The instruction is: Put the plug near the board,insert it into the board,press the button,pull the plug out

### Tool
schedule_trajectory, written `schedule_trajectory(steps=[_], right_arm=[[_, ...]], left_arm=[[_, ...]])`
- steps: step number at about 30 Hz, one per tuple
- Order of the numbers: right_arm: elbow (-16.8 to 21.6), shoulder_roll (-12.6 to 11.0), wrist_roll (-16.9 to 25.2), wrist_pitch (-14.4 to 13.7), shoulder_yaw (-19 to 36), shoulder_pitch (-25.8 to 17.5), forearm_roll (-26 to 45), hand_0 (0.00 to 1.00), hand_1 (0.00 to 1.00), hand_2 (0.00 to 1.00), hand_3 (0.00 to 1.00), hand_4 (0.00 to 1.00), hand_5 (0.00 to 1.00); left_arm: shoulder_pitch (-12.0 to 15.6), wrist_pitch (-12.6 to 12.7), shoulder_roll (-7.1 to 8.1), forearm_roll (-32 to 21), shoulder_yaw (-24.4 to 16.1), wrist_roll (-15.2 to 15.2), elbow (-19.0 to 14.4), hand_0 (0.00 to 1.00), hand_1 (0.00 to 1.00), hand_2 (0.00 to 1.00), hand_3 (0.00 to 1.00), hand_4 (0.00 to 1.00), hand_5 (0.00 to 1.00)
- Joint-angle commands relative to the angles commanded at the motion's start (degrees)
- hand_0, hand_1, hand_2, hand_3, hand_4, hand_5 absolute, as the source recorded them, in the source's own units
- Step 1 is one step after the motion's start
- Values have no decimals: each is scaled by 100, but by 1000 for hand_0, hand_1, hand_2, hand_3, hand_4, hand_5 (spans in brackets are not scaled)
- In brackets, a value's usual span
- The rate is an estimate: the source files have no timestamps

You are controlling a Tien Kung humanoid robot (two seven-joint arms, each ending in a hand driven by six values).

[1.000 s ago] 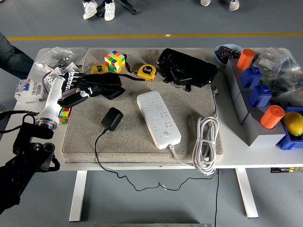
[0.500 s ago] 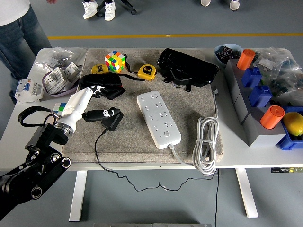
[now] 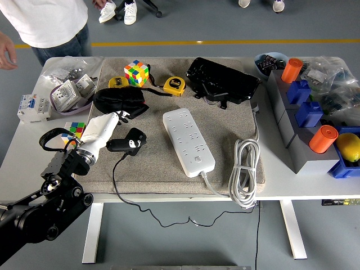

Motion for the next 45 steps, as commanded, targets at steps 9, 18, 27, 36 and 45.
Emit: schedule_trajectory(steps=[9, 18, 27, 36, 45], right_arm=[[-1, 2, 6, -6, 19, 10, -4, 643, 669, 638, 555, 993, 545], [13, 2, 21, -17, 48, 36, -19, 645, 667, 637, 554, 992, 546], [32, 10, 28, -23, 76, 43, -51, 646, 667, 636, 555, 993, 545], [32, -8, 30, -24, 15, 37, -49, 646, 666, 636, 555, 993, 544], [36, -22, 30, -22, -9, 14, -46, 646, 666, 636, 554, 993, 544]], left_arm=[[-72, 8, -50, 2, 148, 47, 84, 529, 576, 599, 663, 998, 508], [-130, 60, -79, 91, 318, 133, 139, 350, 434, 478, 548, 998, 280], [-166, 196, -44, 180, 364, 76, 112, 267, 408, 466, 538, 933, 64], [-192, 378, 65, 75, 352, -315, 55, 237, 393, 448, 535, 875, 2], [-163, 505, 132, -131, 367, -631, 61, 237, 395, 447, 535, 869, 2]])
